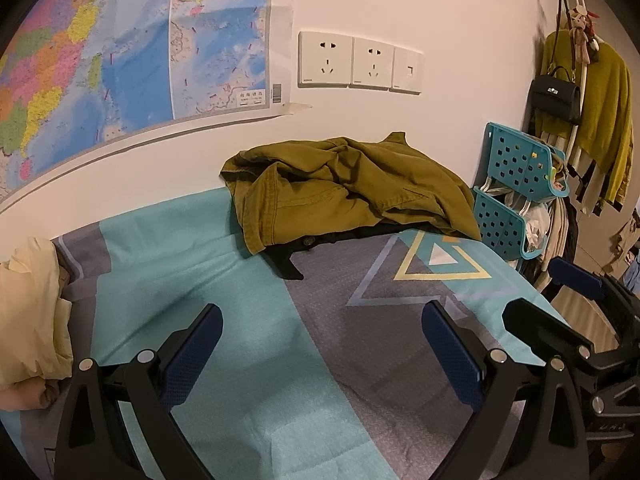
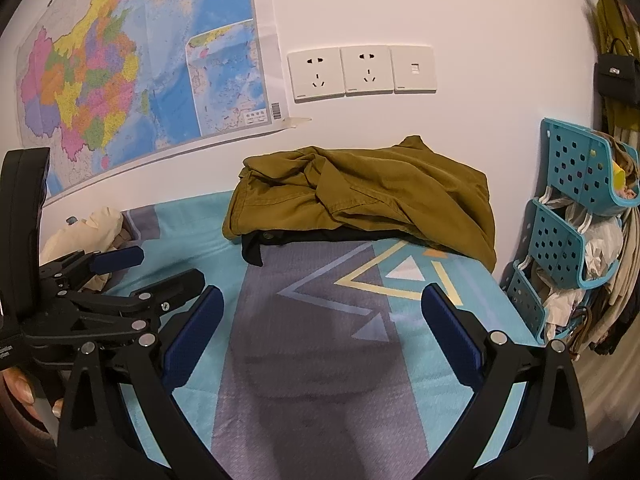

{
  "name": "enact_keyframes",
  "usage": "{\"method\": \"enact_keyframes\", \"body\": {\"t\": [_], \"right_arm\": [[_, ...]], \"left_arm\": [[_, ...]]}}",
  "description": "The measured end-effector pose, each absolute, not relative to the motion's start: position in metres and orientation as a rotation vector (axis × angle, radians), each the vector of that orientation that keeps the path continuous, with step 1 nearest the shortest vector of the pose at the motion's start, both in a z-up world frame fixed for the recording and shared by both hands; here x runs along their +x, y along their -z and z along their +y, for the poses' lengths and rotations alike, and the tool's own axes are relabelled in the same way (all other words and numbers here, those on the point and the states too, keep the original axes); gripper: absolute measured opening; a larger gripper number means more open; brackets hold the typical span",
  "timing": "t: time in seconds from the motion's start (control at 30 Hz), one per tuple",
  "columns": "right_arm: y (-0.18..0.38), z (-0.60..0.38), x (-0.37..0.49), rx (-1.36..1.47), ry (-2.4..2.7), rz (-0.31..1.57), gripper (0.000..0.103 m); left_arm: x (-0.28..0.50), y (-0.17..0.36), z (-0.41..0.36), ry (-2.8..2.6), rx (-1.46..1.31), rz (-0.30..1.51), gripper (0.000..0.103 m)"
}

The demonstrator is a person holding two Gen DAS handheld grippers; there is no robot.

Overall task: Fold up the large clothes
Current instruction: 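Grasp the olive-green jacket collar with the right gripper while the left gripper grasps it too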

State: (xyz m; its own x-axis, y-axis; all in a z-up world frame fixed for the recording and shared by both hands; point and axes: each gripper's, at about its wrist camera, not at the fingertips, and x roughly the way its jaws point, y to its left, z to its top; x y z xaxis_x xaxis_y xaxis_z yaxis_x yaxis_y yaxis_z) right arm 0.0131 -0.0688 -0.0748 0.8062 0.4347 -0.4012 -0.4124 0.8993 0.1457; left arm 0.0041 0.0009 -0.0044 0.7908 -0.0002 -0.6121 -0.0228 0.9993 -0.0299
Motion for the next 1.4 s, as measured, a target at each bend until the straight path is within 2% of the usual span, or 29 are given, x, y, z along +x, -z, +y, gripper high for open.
{"method": "enact_keyframes", "body": {"t": [0.3,0.47,0.63,0.73,0.8,0.83,0.9,1.0,1.13,1.2,1.27,1.4], "right_arm": [[0.056,-0.047,0.071,-0.053,-0.515,0.459,0.097],[0.036,-0.017,0.148,-0.161,-0.516,0.471,0.097],[0.038,0.017,0.21,-0.279,-0.518,0.512,0.097],[0.048,0.041,0.232,-0.382,-0.541,0.54,0.084],[0.052,0.048,0.237,-0.453,-0.526,0.536,0.045],[0.05,0.047,0.237,-0.462,-0.531,0.536,0.041],[0.035,0.032,0.233,-0.435,-0.575,0.539,0.018],[0.005,0.005,0.227,-0.373,-0.61,0.528,0.011],[-0.029,-0.04,0.227,-0.25,-0.587,0.51,0.014],[-0.028,-0.04,0.226,-0.317,-0.532,0.504,0.069],[-0.024,-0.028,0.216,-0.36,-0.586,0.483,0.083],[-0.006,0.023,0.192,-0.527,-0.69,0.446,0.09]], "left_arm": [[0.037,0.015,0.03,-0.074,-0.123,0.732,0.096],[0.062,0.024,0.048,-0.124,-0.156,0.769,0.096],[0.079,0.031,0.061,-0.155,-0.17,0.782,0.096],[0.09,0.036,0.063,-0.161,-0.164,0.794,0.096],[0.097,0.039,0.063,-0.165,-0.149,0.81,0.096],[0.099,0.041,0.063,-0.163,-0.145,0.815,0.096],[0.102,0.043,0.064,-0.166,-0.136,0.818,0.096],[0.109,0.045,0.067,-0.17,-0.133,0.817,0.096],[0.118,0.045,0.07,-0.167,-0.138,0.809,0.096],[0.12,0.045,0.072,-0.168,-0.14,0.805,0.096],[0.122,0.046,0.074,-0.171,-0.136,0.797,0.096],[0.126,0.049,0.083,-0.187,-0.14,0.798,0.096]]}}
